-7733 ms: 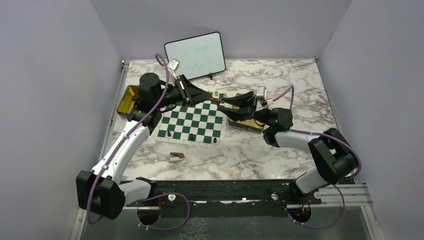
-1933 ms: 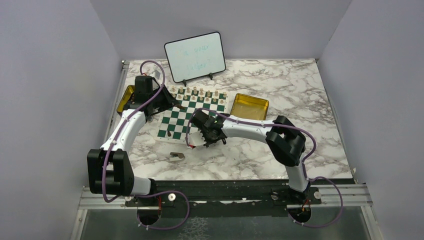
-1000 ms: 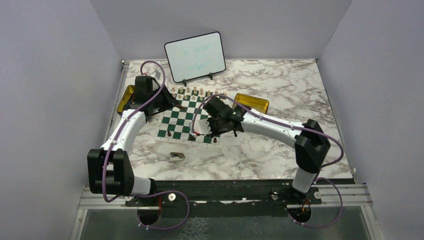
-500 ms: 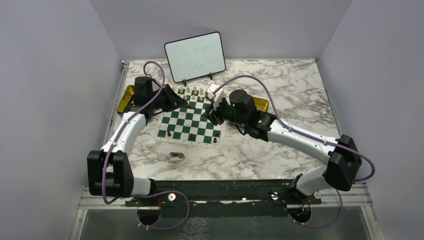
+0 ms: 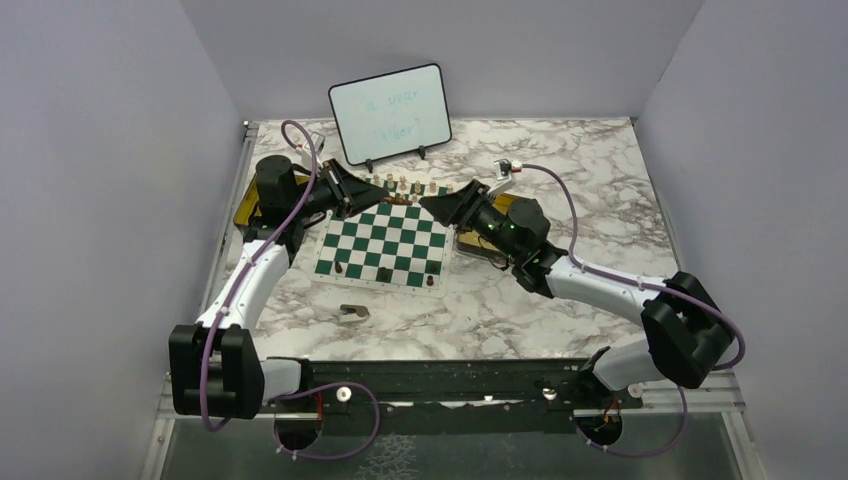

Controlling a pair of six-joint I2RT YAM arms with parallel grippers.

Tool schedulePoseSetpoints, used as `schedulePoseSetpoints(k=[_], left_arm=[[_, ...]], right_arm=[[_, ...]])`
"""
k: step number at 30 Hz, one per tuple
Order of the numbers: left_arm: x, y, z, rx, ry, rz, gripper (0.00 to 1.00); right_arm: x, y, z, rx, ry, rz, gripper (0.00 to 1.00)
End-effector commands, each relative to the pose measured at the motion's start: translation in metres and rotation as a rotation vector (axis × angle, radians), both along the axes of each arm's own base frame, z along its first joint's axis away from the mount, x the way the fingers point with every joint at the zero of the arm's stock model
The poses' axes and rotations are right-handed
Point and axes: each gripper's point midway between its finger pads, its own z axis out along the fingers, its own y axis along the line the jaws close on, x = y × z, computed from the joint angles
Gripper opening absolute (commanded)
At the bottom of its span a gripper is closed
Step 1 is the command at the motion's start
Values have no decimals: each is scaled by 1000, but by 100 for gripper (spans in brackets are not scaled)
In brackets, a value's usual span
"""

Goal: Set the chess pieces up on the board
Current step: Place the chess piece on the chessboard.

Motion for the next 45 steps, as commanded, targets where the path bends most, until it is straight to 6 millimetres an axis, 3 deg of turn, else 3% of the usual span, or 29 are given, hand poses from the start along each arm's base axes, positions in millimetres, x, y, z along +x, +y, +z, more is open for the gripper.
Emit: schedulePoseSetpoints(k=[1,4,9,24,29,39,45], left_arm=[[-15,-7,27,-78,-35,-76,15],[-17,-7,30,-89,-29,-79,16],[-19,-8,31,-98,-21,-89,15],[-18,-9,31,-106,-13,-89,15],[-16,-9,30,-106,-9,-89,15],[-15,-9,30,-105,-9,-88,15],[-14,-9,28,-104,-7,-85,15]], right_arm=[[-9,0,63,316,-18,74,57],[-6,3,66,314,-7,79,60],[-7,9,74,329,-19,113,56],[8,15,46,289,107,67,60],[5,22,47,284,96,113,49],[1,28,45,301,107,158,46],[0,28,48,313,93,163,36]])
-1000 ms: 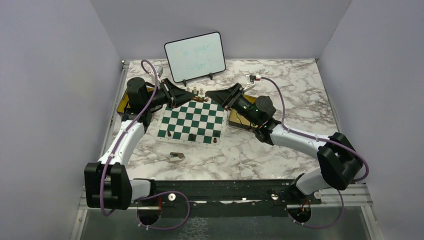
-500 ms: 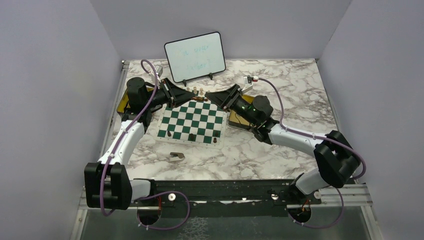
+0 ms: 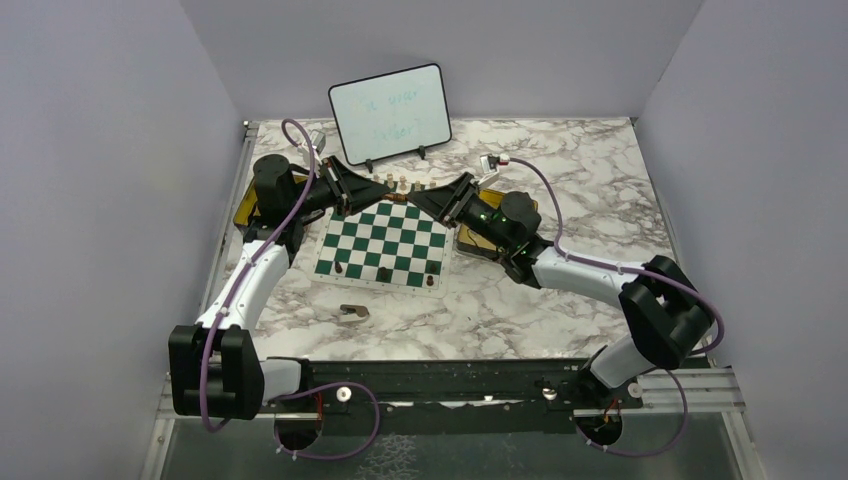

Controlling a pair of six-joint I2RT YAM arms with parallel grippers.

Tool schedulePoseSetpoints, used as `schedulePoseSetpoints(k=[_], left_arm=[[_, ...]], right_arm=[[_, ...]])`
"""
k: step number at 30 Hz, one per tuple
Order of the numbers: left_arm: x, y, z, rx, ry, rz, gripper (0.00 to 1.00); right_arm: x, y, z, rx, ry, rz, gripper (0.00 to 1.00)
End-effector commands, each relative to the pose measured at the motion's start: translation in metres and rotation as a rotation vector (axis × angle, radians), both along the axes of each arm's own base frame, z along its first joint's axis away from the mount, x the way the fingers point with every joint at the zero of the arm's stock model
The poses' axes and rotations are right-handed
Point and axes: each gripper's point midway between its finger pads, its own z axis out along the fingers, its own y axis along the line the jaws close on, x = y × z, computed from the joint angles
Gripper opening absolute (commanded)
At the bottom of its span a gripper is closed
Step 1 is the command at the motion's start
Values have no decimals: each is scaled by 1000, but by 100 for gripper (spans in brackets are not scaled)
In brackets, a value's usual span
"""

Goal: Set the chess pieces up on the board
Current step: Place the chess piece on the chessboard.

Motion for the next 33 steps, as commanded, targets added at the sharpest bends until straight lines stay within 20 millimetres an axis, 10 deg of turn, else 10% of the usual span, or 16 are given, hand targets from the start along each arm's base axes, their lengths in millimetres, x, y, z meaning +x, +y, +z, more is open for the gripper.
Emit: schedulePoseSetpoints(k=[1,22,33], left_arm=[[-4,-2,4,-5,-31,-23,15],[0,0,-6,8,-23,1,15],[7,1,-22,47,-33,18,15]], right_arm=[[-3,3,22,52,-51,26,35],[-8,4,22,96,-38,55,28],[-5,-6,2,-21,-34,-7,1]])
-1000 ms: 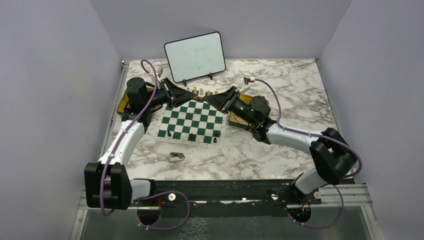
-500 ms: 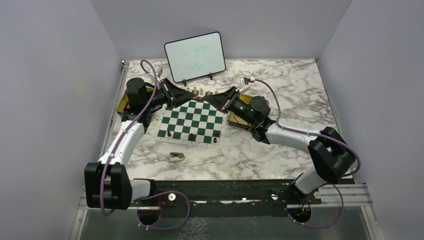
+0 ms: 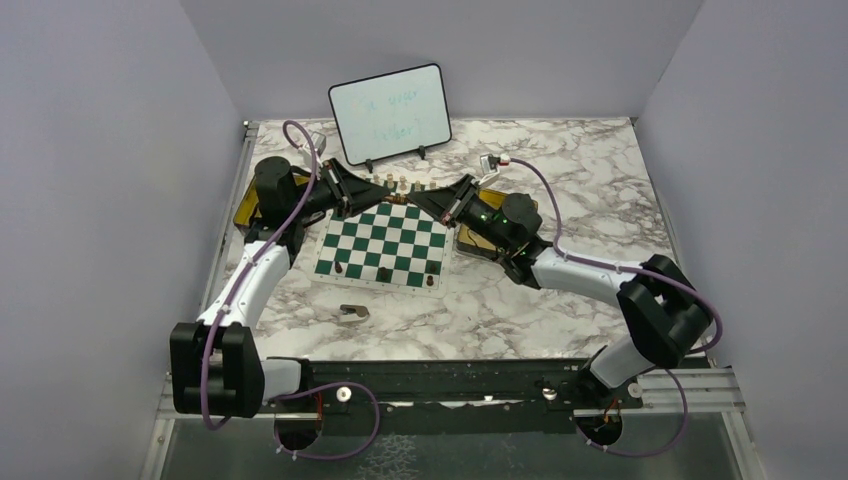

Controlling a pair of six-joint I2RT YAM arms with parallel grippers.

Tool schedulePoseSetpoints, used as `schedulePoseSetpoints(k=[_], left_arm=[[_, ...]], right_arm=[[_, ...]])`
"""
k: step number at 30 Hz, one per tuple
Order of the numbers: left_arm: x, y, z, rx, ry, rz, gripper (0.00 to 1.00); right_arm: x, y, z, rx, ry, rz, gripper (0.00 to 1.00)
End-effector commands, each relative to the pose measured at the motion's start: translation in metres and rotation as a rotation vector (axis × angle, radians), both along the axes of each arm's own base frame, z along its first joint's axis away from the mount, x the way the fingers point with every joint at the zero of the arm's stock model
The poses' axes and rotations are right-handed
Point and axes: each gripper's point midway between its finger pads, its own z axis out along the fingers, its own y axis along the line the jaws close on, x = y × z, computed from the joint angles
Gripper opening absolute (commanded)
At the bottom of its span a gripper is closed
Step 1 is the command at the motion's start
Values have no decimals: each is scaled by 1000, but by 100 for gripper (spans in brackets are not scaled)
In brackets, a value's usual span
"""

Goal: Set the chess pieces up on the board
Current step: Place the chess piece on the chessboard.

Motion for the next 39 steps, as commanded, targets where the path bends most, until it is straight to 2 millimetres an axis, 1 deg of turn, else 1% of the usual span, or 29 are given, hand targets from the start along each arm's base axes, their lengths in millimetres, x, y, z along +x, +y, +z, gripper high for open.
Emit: schedulePoseSetpoints(k=[1,5,8,10,11,13,15,17,22,26,30,33,39], left_arm=[[9,2,-21,63,-23,27,15],[24,14,-54,246,-27,87,15],[34,33,-82,421,-13,165,15],[41,48,-94,527,-17,224,15],[43,55,-99,572,-17,250,15],[46,67,-105,644,-21,292,15],[48,75,-109,694,-24,319,15],[48,81,-110,731,-27,335,15],[45,89,-108,782,-30,356,15],[41,94,-113,804,-26,369,15],[40,96,-114,815,-31,373,15],[40,95,-114,812,-32,369,15],[39,95,-114,813,-36,371,15]], right_arm=[[-1,-11,-10,-112,-22,-52,1],[9,-29,-37,-354,-29,-145,1],[14,-41,-58,-550,-48,-173,1],[17,-45,-76,-691,-42,-160,1],[20,-46,-79,-744,-45,-155,1],[22,-48,-94,-852,-50,-148,0],[24,-49,-108,-960,-51,-134,1],[25,-44,-121,-1056,-50,-110,1],[21,-20,-152,-1231,-50,-27,1],[13,-6,-174,-1305,-68,8,1],[8,-5,-201,-1376,-43,43,1],[6,-8,-215,-1420,-31,39,1],[5,-9,-225,-1434,-35,34,2]])
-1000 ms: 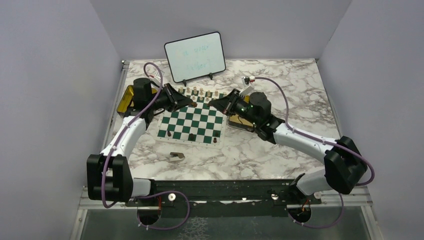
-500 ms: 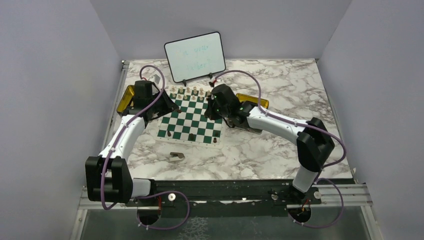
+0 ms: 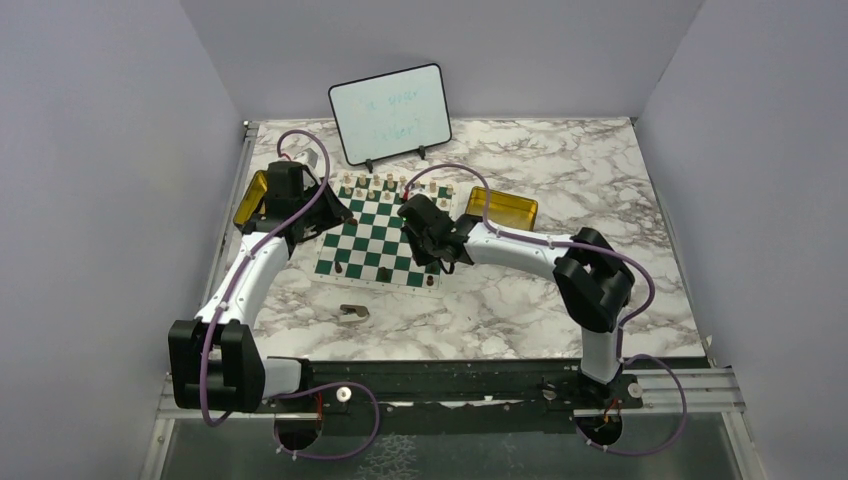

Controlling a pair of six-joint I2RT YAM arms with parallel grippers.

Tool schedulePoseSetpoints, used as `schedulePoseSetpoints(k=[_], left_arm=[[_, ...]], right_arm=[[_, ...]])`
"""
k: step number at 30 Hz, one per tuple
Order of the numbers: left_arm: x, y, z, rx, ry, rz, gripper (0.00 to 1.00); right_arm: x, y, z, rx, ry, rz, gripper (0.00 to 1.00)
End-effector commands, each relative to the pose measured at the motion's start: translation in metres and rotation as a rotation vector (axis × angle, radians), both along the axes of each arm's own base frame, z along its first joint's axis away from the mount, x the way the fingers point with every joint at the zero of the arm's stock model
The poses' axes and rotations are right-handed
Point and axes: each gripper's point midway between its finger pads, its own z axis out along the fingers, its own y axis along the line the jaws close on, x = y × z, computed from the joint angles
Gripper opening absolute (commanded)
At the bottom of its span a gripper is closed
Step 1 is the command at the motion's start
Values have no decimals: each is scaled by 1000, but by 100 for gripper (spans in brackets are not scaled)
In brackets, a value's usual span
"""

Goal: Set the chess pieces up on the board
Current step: Place the chess piece on the chessboard.

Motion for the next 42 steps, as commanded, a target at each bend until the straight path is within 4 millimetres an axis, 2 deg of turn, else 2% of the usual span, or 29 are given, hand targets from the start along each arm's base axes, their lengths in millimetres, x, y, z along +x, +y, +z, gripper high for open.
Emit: schedulePoseSetpoints(k=[1,23,34,42], left_arm=[[0,3,12,24,-46,4,15],[-1,-2,12,4,-48,-13,15],[-1,-3,12,-1,-48,-17,15],[-1,-3,12,-3,-48,-18,15]], right_arm=[[5,-3,-1,-31,-38,-11,2],[1,5,-27,-53,-9,-6,5],[4,7,-29,-59,-17,-11,5],[11,9,-21,-58,-45,-21,5]])
